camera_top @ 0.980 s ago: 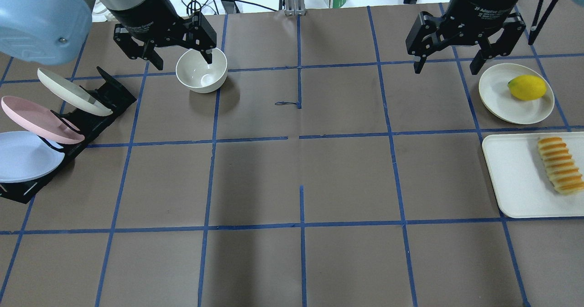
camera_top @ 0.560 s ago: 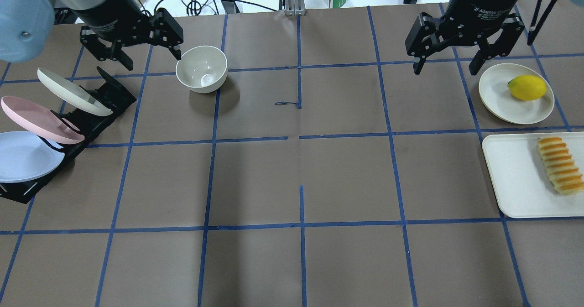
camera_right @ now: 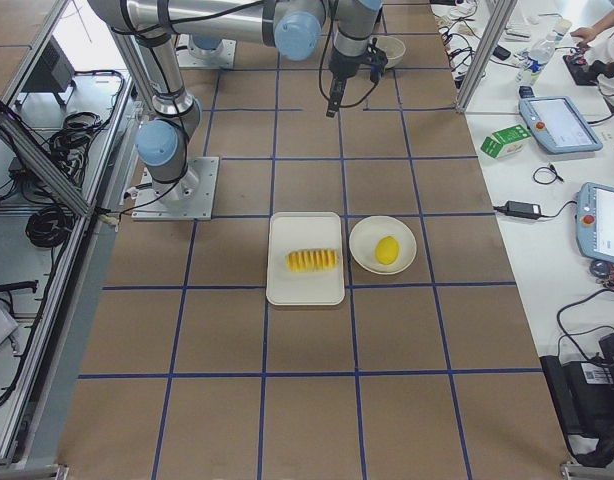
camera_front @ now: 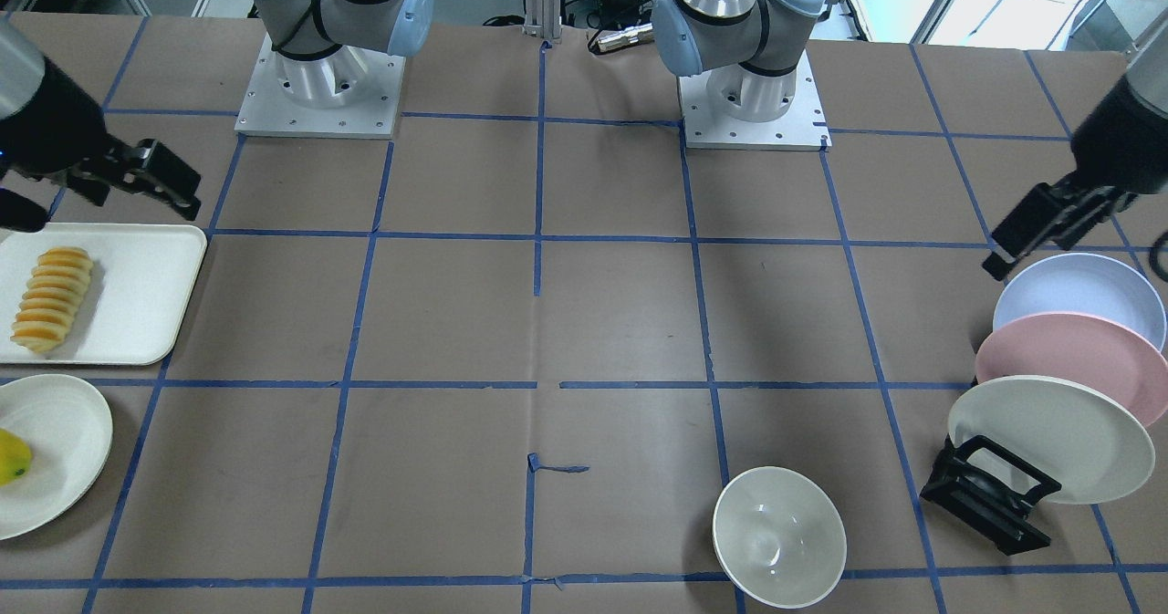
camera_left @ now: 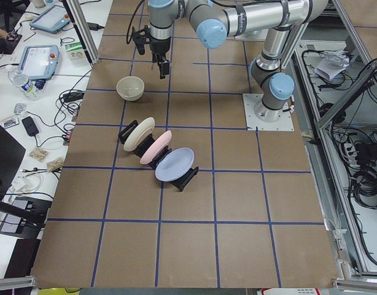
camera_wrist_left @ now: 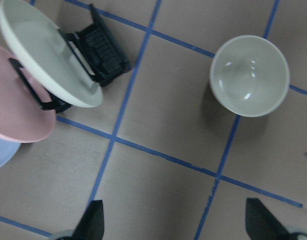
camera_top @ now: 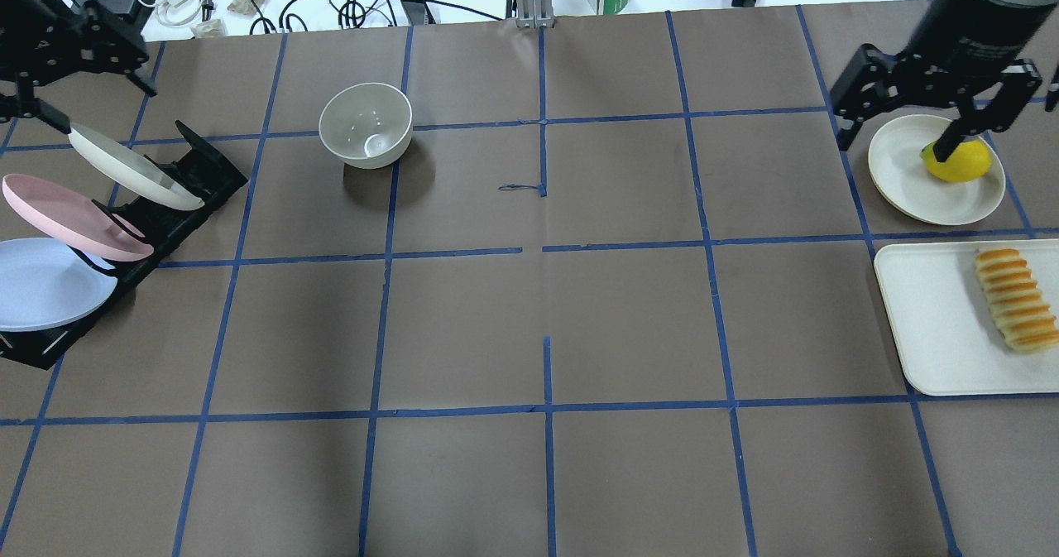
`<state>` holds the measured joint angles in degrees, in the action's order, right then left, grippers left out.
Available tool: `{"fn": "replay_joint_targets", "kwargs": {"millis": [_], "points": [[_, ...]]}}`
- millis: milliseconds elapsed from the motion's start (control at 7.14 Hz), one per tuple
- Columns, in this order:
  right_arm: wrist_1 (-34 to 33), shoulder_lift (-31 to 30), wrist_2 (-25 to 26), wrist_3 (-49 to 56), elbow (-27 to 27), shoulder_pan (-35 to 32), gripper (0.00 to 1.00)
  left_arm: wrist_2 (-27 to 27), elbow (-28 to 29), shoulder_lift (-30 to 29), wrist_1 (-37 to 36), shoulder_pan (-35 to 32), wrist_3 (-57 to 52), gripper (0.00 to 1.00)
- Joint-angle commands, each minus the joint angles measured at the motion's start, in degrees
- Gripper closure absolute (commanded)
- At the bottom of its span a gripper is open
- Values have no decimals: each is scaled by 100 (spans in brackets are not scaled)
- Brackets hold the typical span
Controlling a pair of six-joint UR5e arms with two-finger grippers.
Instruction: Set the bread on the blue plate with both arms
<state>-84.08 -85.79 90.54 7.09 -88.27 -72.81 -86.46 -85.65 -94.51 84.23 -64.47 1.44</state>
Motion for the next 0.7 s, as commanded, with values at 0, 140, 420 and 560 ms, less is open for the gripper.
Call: {"fn": "replay_joint_targets", "kwargs": {"millis": [0,140,420,560], "points": [[-1411,132,464,1664,-758,1054,0,-274,-48,-330,-82,1195,-258,0],[-2227,272,473,2360,-1136,1484,0,-284,-31,-636,-135,1435,-354,0],[-3129,684,464,3127,-1586,2092,0,-676,-22,-1470,-1142,1481,-426,0],[-3184,912,473,3184,-1683,2243,0,-1054,-31,-1666,-1172,1507,-495,0]]}}
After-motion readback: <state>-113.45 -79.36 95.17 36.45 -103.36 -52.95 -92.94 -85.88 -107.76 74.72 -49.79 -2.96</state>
